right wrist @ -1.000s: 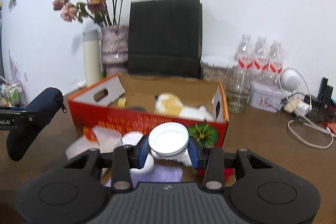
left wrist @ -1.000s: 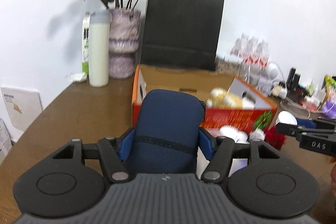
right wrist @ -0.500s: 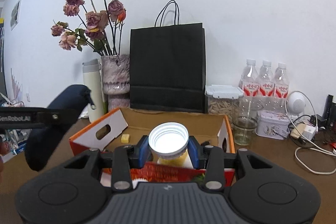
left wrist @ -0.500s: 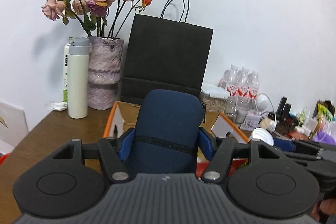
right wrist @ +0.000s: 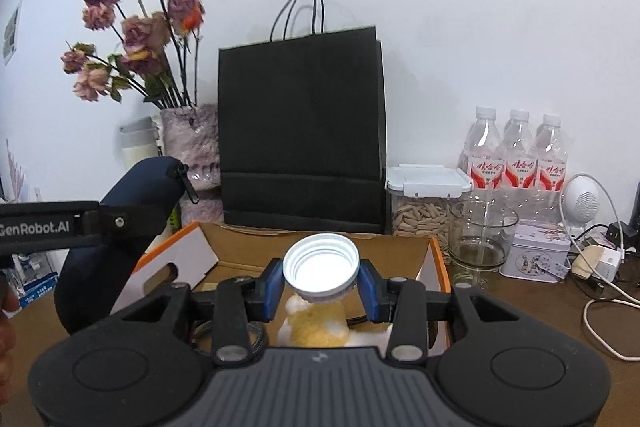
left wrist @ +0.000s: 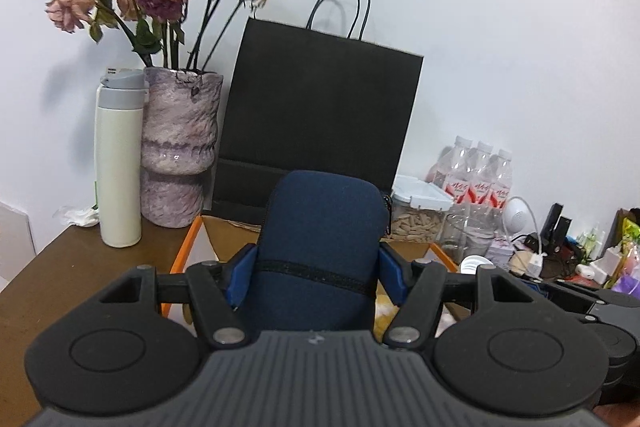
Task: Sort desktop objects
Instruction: 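Carry the pouch and the white lid over the box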
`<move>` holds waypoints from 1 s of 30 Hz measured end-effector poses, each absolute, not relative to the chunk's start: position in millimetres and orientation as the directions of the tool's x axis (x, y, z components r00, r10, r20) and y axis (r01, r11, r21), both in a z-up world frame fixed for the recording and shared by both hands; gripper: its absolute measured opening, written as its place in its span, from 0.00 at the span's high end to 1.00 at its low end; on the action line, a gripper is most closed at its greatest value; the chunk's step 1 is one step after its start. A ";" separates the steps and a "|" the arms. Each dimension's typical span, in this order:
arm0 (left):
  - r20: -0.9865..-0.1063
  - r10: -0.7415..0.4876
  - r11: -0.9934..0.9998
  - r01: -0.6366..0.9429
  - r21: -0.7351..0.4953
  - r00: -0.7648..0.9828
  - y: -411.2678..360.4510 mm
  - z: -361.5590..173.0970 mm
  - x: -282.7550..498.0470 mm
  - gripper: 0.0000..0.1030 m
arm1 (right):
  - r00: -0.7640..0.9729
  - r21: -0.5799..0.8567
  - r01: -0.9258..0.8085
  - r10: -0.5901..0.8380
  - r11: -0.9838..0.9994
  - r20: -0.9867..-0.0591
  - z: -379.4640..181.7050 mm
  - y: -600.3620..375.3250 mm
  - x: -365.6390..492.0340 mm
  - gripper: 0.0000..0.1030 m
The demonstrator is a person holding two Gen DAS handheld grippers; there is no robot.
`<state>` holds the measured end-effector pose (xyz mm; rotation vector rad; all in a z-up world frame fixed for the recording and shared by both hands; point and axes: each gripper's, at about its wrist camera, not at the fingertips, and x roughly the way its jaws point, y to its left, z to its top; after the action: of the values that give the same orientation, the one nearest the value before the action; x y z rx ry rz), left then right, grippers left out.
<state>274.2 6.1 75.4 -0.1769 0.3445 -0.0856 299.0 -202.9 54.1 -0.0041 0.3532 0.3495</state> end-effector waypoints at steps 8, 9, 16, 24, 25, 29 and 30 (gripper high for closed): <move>-0.387 -0.094 0.985 0.030 -0.170 0.917 13.2 56.2 318.1 0.38 | 0.867 0.041 -0.326 0.316 0.944 -0.385 41.2 -198.0 344.8 0.63; -0.392 -0.091 0.986 0.027 -0.167 0.915 13.8 54.7 322.1 0.38 | 0.864 0.041 -0.324 0.314 0.945 -0.393 39.4 -196.9 350.7 0.63; -0.443 -0.062 0.987 -0.010 -0.159 0.894 19.4 38.3 346.6 0.38 | 0.844 0.026 -0.320 0.297 0.947 -0.447 24.4 -189.0 377.4 0.63; -0.491 -0.046 0.986 -0.040 -0.163 0.870 27.6 21.9 355.7 0.38 | 0.831 0.008 -0.296 0.261 0.955 -0.492 11.0 -190.0 382.8 0.63; -0.495 -0.046 0.987 -0.037 -0.157 0.867 26.6 20.1 356.2 0.38 | 0.829 0.007 -0.295 0.259 0.956 -0.496 9.7 -190.0 383.3 0.63; -0.511 -0.052 0.990 -0.025 -0.142 0.858 22.2 14.0 357.9 0.38 | 0.825 0.003 -0.292 0.253 0.956 -0.505 7.2 -190.7 383.9 0.63; -0.513 -0.051 0.990 -0.024 -0.138 0.857 21.3 12.9 358.3 0.38 | 0.825 0.004 -0.291 0.252 0.957 -0.506 7.3 -191.0 383.7 0.63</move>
<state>358.3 21.3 12.9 -0.1414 0.5424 -0.0143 383.7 -191.0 7.3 -0.0745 0.5268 0.2888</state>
